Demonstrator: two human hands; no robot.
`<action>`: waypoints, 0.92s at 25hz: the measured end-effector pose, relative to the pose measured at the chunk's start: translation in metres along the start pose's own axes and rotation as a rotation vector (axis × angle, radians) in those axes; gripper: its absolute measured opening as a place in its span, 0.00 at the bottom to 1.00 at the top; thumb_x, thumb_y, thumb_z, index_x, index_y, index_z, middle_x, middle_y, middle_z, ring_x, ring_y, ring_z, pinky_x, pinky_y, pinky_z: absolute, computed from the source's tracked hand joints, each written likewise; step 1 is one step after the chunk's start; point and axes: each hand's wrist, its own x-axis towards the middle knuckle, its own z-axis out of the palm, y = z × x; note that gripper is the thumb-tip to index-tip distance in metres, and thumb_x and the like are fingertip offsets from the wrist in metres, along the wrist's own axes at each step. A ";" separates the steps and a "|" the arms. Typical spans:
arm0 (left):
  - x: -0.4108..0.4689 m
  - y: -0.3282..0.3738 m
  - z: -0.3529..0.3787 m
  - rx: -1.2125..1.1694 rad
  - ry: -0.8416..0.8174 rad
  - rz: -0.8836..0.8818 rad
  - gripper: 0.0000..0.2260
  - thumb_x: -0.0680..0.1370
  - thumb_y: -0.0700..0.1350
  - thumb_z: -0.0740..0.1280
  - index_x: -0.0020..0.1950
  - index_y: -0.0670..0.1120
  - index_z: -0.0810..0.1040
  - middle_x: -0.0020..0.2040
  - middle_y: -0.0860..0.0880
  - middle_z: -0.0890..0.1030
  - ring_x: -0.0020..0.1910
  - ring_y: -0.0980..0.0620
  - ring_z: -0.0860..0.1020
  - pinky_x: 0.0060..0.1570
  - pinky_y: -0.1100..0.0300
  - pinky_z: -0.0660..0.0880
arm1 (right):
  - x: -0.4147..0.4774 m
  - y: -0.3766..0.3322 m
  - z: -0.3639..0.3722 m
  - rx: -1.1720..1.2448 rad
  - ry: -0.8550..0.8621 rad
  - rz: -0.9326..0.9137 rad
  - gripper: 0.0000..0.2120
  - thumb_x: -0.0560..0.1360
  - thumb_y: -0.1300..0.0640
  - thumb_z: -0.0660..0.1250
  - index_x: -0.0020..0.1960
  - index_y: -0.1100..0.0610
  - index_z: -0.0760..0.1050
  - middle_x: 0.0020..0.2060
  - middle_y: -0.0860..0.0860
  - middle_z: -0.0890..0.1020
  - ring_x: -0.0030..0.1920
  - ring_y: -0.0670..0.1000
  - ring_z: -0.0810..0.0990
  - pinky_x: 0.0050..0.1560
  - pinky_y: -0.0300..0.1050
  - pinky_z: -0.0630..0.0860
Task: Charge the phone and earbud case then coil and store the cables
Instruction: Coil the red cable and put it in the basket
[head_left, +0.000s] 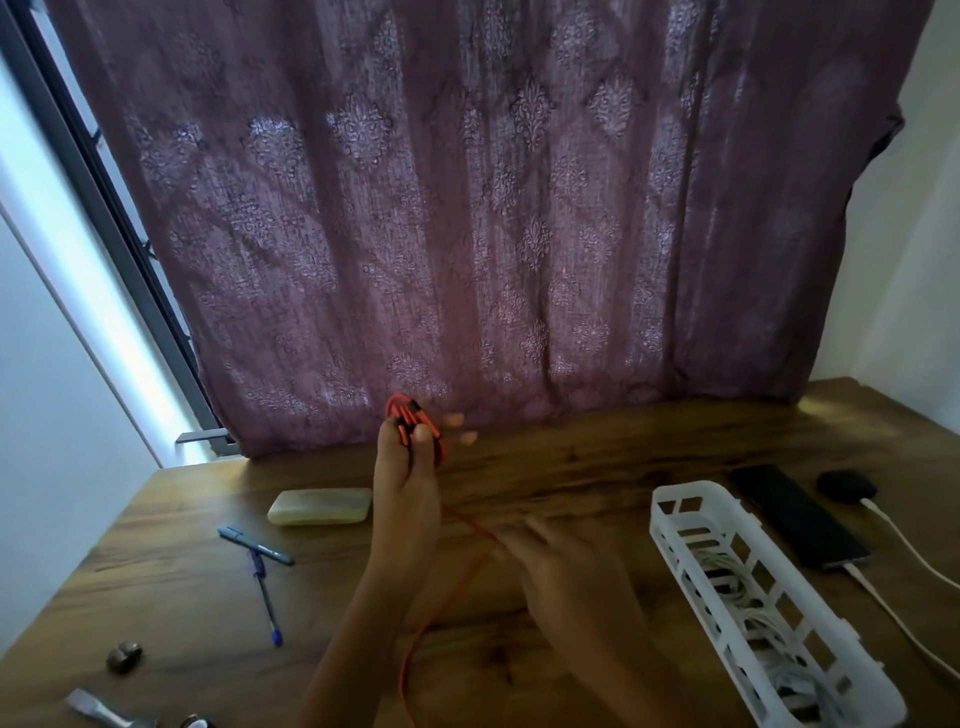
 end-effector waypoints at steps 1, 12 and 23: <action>-0.001 -0.008 -0.003 0.103 -0.028 0.045 0.12 0.79 0.49 0.56 0.53 0.42 0.71 0.48 0.42 0.81 0.48 0.46 0.80 0.51 0.56 0.76 | 0.001 0.003 -0.003 -0.055 0.075 -0.055 0.13 0.66 0.56 0.75 0.50 0.47 0.81 0.39 0.45 0.81 0.33 0.44 0.79 0.27 0.37 0.77; -0.025 0.009 0.010 -0.013 -0.582 -0.252 0.09 0.81 0.41 0.55 0.50 0.37 0.71 0.29 0.52 0.74 0.28 0.56 0.69 0.31 0.63 0.67 | 0.046 0.027 -0.067 -0.213 0.580 -0.371 0.05 0.70 0.50 0.71 0.39 0.51 0.82 0.32 0.47 0.79 0.34 0.47 0.73 0.26 0.40 0.70; -0.019 0.041 0.010 -0.719 -0.650 -0.482 0.16 0.74 0.54 0.59 0.39 0.44 0.78 0.24 0.53 0.66 0.18 0.61 0.61 0.34 0.67 0.72 | 0.049 0.050 -0.038 0.398 0.539 -0.092 0.08 0.75 0.53 0.64 0.47 0.54 0.82 0.34 0.47 0.80 0.31 0.46 0.77 0.32 0.44 0.74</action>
